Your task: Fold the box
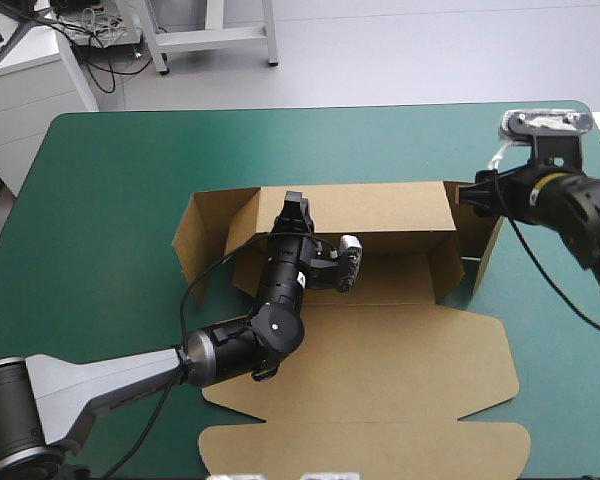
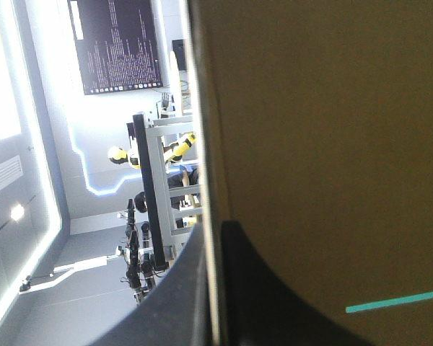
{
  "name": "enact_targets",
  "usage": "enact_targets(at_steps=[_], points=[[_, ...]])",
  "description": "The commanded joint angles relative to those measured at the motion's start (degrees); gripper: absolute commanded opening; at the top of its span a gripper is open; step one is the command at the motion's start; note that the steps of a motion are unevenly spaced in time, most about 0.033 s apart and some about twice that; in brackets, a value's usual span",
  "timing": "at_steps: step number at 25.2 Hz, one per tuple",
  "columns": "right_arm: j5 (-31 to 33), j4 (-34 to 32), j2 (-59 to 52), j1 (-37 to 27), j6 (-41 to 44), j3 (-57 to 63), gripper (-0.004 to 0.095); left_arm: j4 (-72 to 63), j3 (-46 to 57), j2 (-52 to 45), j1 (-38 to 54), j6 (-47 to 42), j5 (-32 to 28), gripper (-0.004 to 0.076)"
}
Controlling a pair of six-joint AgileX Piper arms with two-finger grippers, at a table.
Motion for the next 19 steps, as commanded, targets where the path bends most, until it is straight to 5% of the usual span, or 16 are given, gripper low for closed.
enact_targets(at_steps=[1,5,19], points=[[-1.4,9.2,5.3,-7.8,-10.1,-7.6,0.0701,4.2,-0.8,-2.0,-0.4,0.1,1.2,-0.001],[8.1,23.5,18.8,-19.7,-18.7,-21.0,0.0701,4.2,-0.8,-2.0,-0.4,0.1,1.2,-0.001],[13.4,22.8,31.2,-20.8,-25.1,-29.4,0.0701,4.2,-0.8,-2.0,-0.4,0.2,1.2,-0.001]])
